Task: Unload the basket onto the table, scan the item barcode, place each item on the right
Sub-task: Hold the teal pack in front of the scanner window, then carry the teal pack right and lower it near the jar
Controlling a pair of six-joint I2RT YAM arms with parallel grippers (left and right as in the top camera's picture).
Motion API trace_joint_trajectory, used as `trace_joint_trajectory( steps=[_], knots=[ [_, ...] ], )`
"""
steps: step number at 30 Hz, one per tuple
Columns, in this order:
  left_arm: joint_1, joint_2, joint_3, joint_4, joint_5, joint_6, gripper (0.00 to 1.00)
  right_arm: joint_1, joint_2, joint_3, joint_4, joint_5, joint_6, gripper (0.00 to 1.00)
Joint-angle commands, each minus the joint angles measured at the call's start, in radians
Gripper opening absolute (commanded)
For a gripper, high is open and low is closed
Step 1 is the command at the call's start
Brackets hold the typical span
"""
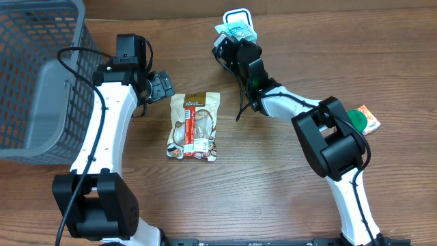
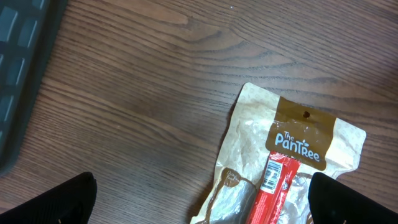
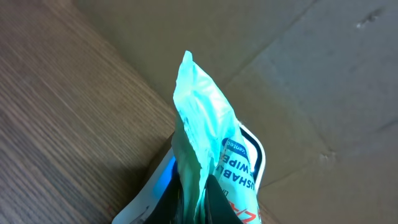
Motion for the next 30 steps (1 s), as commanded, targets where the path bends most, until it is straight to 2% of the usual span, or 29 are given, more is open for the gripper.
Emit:
trace_joint_trajectory(
  steps=[1, 7, 15, 24, 27, 30],
  knots=[
    [0.000, 0.000, 0.011, -0.001, -0.016, 0.008, 1.00, -0.011, -0.136, 0.011, -0.015, 0.003, 0.125, 0.03],
    [0.000, 0.000, 0.011, -0.001, -0.016, 0.008, 1.00, -0.039, -0.339, 0.011, -0.207, -0.031, 0.298, 0.03],
    [0.000, 0.000, 0.011, -0.001, -0.016, 0.008, 1.00, -0.087, -0.533, 0.011, -0.731, -0.077, 0.561, 0.03],
    [0.000, 0.000, 0.011, -0.001, -0.016, 0.008, 1.00, -0.158, -0.555, -0.014, -1.358, -0.365, 0.564, 0.04],
    [0.000, 0.000, 0.011, -0.001, -0.016, 0.008, 1.00, -0.186, -0.554, -0.084, -1.472, -0.364, 0.543, 0.04],
    [-0.001, 0.000, 0.011, -0.001, -0.016, 0.008, 1.00, -0.208, -0.554, -0.161, -1.474, -0.364, 0.516, 0.04]
  ],
)
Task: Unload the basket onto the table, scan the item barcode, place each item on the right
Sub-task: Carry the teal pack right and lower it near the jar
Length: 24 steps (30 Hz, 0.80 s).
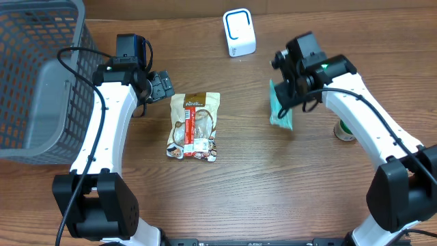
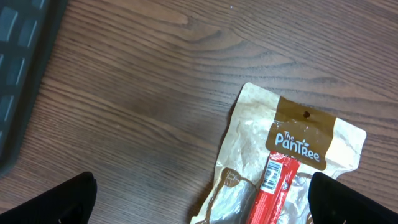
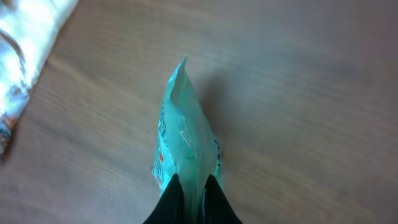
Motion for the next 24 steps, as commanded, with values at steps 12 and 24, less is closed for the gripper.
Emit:
trace_joint_trajectory(
  steps=[12, 24],
  knots=[
    [0.000, 0.000, 0.011, -0.001, -0.016, 0.008, 1.00, -0.117, -0.008, -0.177, 0.080, 0.022, -0.042, 0.58],
    [-0.001, 0.000, 0.011, -0.001, -0.016, 0.008, 1.00, -0.091, -0.008, -0.175, 0.097, -0.140, 0.370, 0.62]
  ],
)
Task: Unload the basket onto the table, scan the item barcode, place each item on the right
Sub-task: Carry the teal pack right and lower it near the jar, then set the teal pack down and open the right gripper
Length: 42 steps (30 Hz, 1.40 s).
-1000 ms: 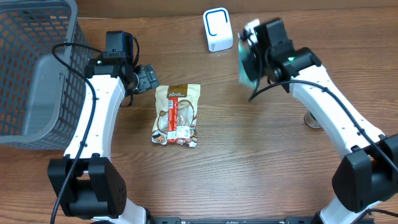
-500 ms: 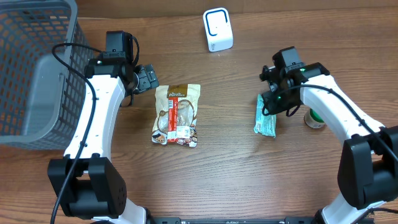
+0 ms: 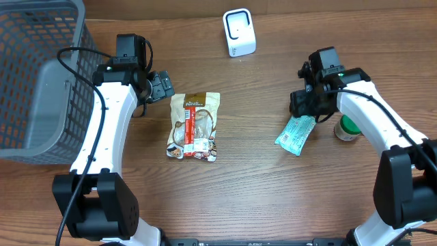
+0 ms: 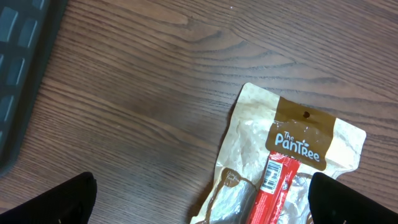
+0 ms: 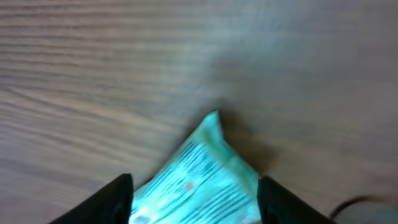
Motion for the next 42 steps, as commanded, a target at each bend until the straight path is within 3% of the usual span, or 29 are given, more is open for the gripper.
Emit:
trace_joint_trajectory(
  steps=[1, 3, 6, 13, 21, 29, 42],
  knots=[
    [-0.001, 0.000, 0.011, -0.001, -0.016, 0.008, 1.00, 0.039, -0.008, -0.002, -0.017, -0.121, 0.203, 0.60],
    [0.000, 0.000, 0.011, -0.001, -0.016, 0.008, 1.00, 0.065, -0.008, -0.003, -0.012, -0.118, 0.262, 0.54],
    [0.000, 0.000, 0.011, -0.001, -0.016, 0.008, 1.00, 0.119, -0.008, -0.003, 0.024, -0.069, 0.346, 0.36],
    [0.000, 0.000, 0.011, -0.001, -0.016, 0.008, 0.99, 0.248, 0.005, -0.003, 0.060, 0.172, 0.477, 0.24],
    [0.000, 0.000, 0.011, -0.001, -0.016, 0.008, 1.00, 0.324, 0.069, -0.003, 0.101, 0.210, 0.495, 0.23],
    [0.000, 0.000, 0.011, -0.001, -0.016, 0.008, 1.00, 0.313, 0.144, -0.003, 0.088, 0.256, 0.494, 0.23],
    [0.000, 0.000, 0.011, -0.001, -0.016, 0.008, 1.00, 0.227, 0.154, -0.003, -0.085, 0.387, 0.494, 0.24]
  ],
)
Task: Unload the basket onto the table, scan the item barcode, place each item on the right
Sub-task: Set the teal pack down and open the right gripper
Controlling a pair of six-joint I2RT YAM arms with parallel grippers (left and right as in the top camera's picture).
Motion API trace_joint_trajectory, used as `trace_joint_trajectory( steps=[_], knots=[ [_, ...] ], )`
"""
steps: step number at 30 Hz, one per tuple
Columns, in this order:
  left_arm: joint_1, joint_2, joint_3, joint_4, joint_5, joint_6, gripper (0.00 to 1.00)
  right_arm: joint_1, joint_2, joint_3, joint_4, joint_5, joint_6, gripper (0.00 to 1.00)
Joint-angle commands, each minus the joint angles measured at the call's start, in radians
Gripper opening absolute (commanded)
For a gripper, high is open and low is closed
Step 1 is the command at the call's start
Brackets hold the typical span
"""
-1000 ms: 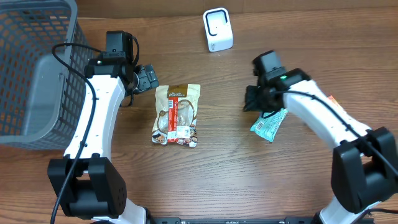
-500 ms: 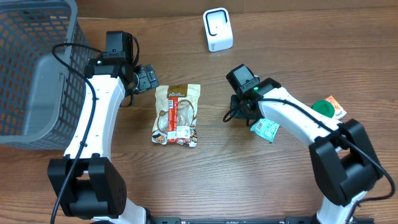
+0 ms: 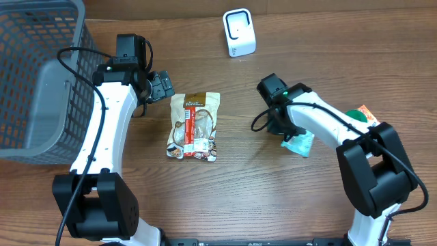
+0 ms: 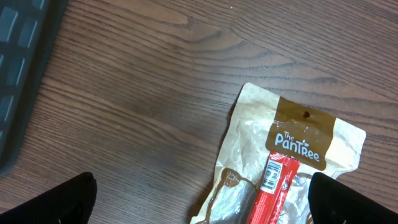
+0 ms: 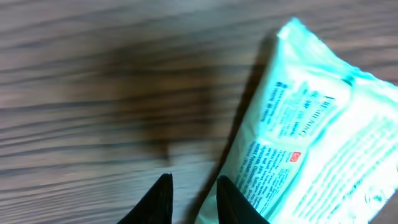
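Note:
The teal wipes pack (image 3: 300, 143) lies flat on the table right of centre, its printed side up in the right wrist view (image 5: 311, 149). My right gripper (image 3: 276, 126) hangs at the pack's left edge, its jaws narrowly open (image 5: 194, 194) with only wood between them. A brown snack pouch (image 3: 194, 125) with a red strip lies at the table's middle. My left gripper (image 3: 160, 85) stands open just above the pouch's top (image 4: 298, 149), holding nothing. The white scanner (image 3: 239, 32) stands at the back.
A grey mesh basket (image 3: 34, 75) fills the left side. A green-lidded item (image 3: 356, 117) and an orange packet (image 3: 369, 117) lie at the right, close behind my right arm.
My right gripper let the wipes pack lie and shifted left to the pack's left edge; its jaws have narrowed. The pack rests slightly farther right. The left arm is unchanged.
My right gripper first held the wipes pack up at the scanner at the back. Then it held the pack over the table right of centre. Then the pack lay on the table under wide-open jaws, and now the gripper sits beside it. The left arm never moved.

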Motion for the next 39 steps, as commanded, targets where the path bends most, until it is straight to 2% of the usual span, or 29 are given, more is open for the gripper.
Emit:
trace_joint_trajectory(
  steps=[1, 12, 18, 33, 38, 39],
  knots=[
    [0.000, 0.000, 0.011, -0.001, -0.016, 0.007, 1.00, -0.042, 0.010, -0.003, -0.022, 0.050, 0.005, 0.24],
    [0.000, 0.000, 0.011, -0.001, -0.016, 0.007, 1.00, -0.055, 0.010, -0.003, -0.109, 0.040, -0.055, 0.25],
    [0.000, 0.000, 0.011, -0.001, -0.016, 0.007, 1.00, -0.055, 0.010, -0.003, -0.168, -0.002, -0.086, 0.32],
    [0.000, 0.000, 0.011, -0.001, -0.016, 0.007, 1.00, -0.055, 0.010, -0.003, -0.185, 0.099, -0.111, 0.31],
    [0.000, 0.000, 0.011, -0.001, -0.016, 0.007, 1.00, -0.055, 0.010, -0.003, -0.166, 0.000, -0.111, 0.30],
    [0.000, 0.000, 0.011, -0.001, -0.016, 0.007, 1.00, -0.055, 0.010, -0.003, -0.161, -0.027, -0.111, 0.27]
  ],
)
